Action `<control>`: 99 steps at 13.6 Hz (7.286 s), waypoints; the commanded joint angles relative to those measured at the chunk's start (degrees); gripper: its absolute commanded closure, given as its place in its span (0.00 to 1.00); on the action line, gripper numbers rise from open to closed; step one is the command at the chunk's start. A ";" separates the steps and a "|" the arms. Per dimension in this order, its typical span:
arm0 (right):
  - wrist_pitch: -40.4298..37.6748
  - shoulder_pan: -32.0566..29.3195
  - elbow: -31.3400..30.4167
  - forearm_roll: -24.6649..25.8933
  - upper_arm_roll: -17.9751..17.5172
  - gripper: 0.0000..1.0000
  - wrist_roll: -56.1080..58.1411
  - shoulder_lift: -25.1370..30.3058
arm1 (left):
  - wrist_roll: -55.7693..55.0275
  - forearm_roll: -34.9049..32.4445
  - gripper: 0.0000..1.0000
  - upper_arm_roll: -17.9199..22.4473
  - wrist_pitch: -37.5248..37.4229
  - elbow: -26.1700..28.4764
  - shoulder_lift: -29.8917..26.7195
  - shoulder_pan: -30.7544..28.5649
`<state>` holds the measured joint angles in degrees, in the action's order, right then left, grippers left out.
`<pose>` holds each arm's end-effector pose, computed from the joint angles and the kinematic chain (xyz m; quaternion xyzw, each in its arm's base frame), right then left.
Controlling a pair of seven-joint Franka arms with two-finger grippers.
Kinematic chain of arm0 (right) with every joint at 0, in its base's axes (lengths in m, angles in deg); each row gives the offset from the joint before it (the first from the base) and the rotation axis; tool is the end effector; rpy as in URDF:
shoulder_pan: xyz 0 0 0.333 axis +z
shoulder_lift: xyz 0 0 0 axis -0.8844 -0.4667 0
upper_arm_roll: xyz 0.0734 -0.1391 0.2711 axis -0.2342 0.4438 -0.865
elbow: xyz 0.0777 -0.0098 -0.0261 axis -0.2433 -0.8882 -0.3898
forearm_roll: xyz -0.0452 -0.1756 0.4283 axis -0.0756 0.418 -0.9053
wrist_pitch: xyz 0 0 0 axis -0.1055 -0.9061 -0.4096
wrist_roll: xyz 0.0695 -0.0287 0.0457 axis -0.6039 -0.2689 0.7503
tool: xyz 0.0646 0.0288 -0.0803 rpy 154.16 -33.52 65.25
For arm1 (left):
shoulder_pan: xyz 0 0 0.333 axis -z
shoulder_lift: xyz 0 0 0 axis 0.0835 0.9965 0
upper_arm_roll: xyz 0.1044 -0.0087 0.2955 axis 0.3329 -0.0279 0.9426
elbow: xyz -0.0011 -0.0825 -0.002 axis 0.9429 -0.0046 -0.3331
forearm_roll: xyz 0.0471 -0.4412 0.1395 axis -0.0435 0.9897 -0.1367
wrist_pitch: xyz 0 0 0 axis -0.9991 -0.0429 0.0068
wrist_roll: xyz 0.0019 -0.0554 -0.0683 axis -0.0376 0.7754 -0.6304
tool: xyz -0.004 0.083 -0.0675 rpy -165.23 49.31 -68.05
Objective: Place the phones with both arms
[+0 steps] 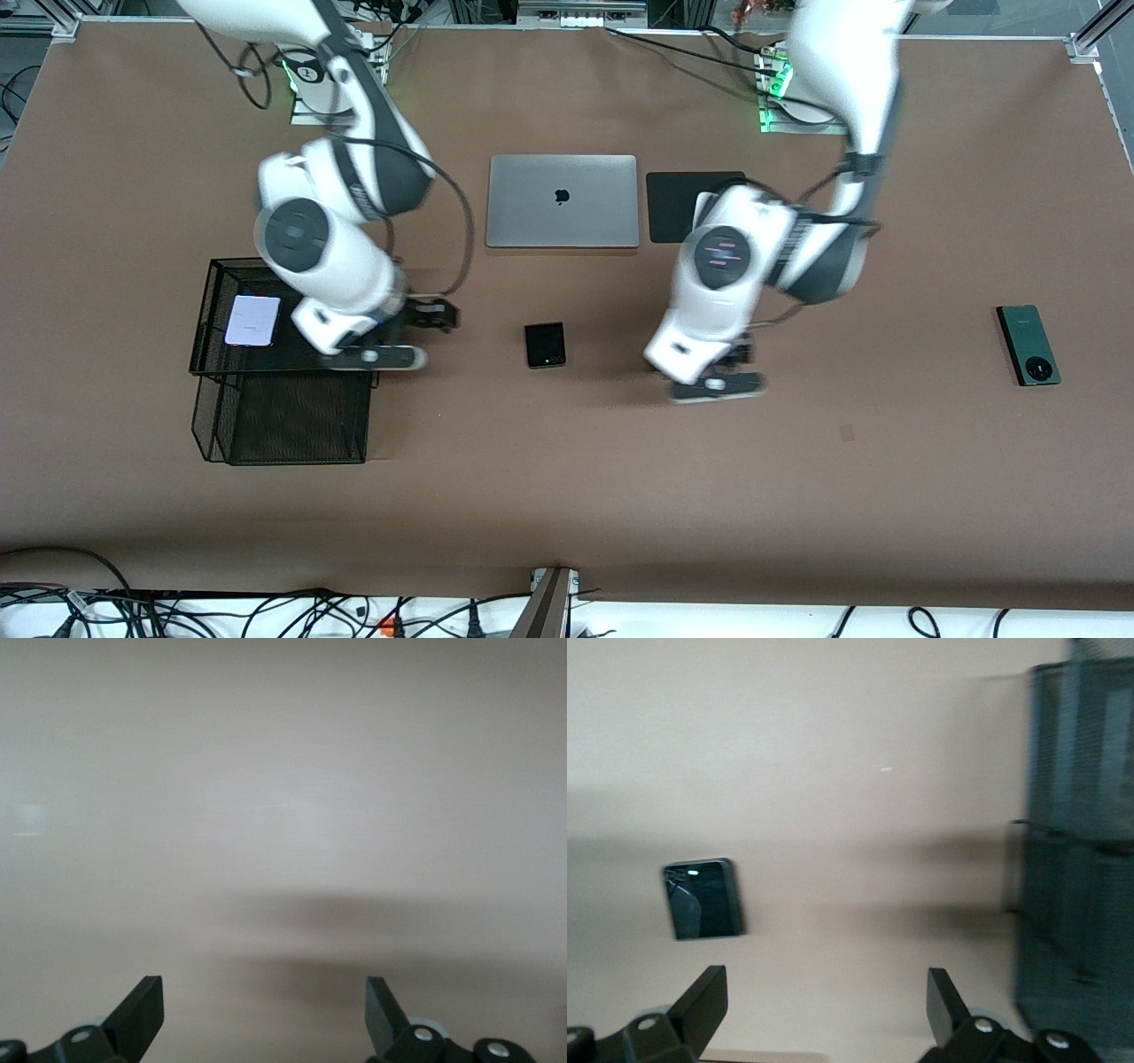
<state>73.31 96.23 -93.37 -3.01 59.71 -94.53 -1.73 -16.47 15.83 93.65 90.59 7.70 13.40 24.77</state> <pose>0.6843 0.3553 0.3275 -0.9988 0.0088 0.0211 0.0422 0.7074 -0.2923 0.2863 -0.9972 -0.0400 -0.0373 0.0518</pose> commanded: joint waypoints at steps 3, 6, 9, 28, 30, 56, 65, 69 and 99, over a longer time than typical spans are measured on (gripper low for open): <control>7.60 6.63 9.51 -2.04 0.49 0.01 -8.13 -12.43 | 19.19 -1.06 0.00 -1.22 1.14 10.48 -8.48 -14.84; 11.67 8.75 9.51 -2.22 0.49 0.01 -8.67 -16.13 | 34.13 -0.79 0.00 -1.40 0.88 11.27 -10.15 -24.78; 11.76 9.63 9.42 -2.48 0.40 0.01 -8.49 -17.71 | 43.73 1.47 0.00 -1.31 1.32 11.19 -10.07 -32.43; 15.72 12.97 8.90 5.77 0.23 0.08 -5.68 -22.99 | 64.85 16.68 0.00 -1.75 26.09 19.72 -0.14 -55.31; 15.46 12.88 8.98 5.70 0.23 0.72 -5.15 -22.90 | 65.02 17.49 0.00 -1.75 27.42 19.72 1.35 -55.40; 9.01 -8.39 2.76 -12.32 20.01 0.95 32.82 -9.81 | 65.02 19.60 0.00 -1.92 30.06 20.16 4.79 -57.24; 12.38 -8.21 -4.02 -12.59 18.77 0.83 33.08 -10.42 | 65.02 21.17 0.00 -2.62 31.64 19.81 6.45 -57.33; 12.47 -8.39 -4.11 -12.68 18.77 0.23 32.03 -10.51 | 64.94 21.44 0.40 -2.71 31.73 19.72 6.63 -57.33; -31.22 -5.92 22.69 -15.84 31.25 0.01 26.67 -2.95 | -14.34 7.29 1.00 -3.15 13.10 2.33 7.50 3.20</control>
<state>42.27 90.71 -71.36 -18.05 90.95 -67.28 -4.72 -29.54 23.80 89.24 104.94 13.38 19.19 23.18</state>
